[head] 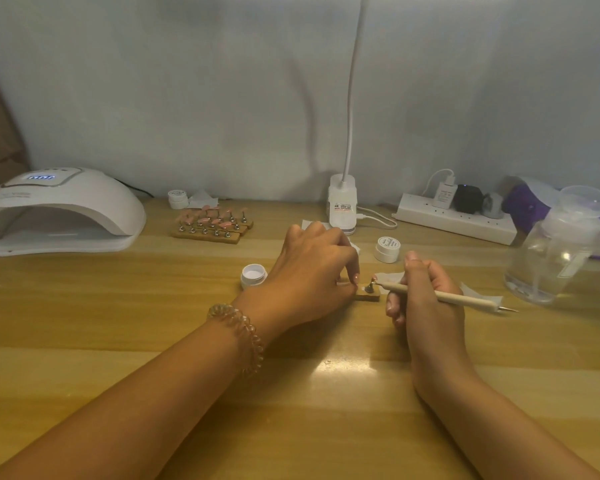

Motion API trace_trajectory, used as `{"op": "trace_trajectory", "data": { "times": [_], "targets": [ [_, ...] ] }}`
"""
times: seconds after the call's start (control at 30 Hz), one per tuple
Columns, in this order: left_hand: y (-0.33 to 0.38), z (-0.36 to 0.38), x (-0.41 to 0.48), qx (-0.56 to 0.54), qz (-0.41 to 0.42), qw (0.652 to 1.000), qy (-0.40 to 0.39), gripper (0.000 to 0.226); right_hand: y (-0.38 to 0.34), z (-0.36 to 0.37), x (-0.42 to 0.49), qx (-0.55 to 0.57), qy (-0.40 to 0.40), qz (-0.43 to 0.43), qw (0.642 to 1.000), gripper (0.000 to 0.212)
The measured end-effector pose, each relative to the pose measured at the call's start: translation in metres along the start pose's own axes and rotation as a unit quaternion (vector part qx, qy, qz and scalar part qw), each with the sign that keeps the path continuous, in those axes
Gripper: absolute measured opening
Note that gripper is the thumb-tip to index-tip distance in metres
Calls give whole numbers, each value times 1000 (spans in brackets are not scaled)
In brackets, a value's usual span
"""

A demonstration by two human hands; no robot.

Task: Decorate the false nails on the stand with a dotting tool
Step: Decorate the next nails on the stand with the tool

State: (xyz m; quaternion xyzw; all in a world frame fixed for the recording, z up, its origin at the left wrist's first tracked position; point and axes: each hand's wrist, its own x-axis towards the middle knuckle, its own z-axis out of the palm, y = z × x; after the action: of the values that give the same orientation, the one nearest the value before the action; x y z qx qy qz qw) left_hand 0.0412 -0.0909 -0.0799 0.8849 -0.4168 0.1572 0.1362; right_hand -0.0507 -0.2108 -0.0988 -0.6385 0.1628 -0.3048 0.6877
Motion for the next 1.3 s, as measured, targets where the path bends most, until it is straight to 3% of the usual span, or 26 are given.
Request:
{"op": "trace_trajectory", "data": {
  "times": [0.27, 0.37, 0.5, 0.57, 0.67, 0.87, 1.3],
  "targets": [
    [13, -22, -3, 109, 53, 992, 37, 11, -4, -4, 0, 75, 49, 33, 995, 35],
    [8, -55, -7, 43, 43, 996, 65, 5, -5, -5, 0, 104, 55, 48, 992, 35],
    [6, -68, -35, -147, 10, 988, -42, 13, -6, -5, -2, 103, 41, 44, 993, 37],
    [4, -54, -55, -187, -13, 978, -88, 17, -6, -4, -3, 89, 31, 38, 995, 36],
    [-3, -32, -76, -235, -43, 966, -95, 19, -8, -3, -5, 69, 19, 33, 997, 36],
    [-1, -11, -79, -225, -38, 973, -36, 14, -8, -2, -9, 43, -4, 40, 998, 37],
    [-9, -1, -79, -262, -63, 963, -2, 13, -5, 5, -17, 7, -82, 10, 997, 34]
  ]
}}
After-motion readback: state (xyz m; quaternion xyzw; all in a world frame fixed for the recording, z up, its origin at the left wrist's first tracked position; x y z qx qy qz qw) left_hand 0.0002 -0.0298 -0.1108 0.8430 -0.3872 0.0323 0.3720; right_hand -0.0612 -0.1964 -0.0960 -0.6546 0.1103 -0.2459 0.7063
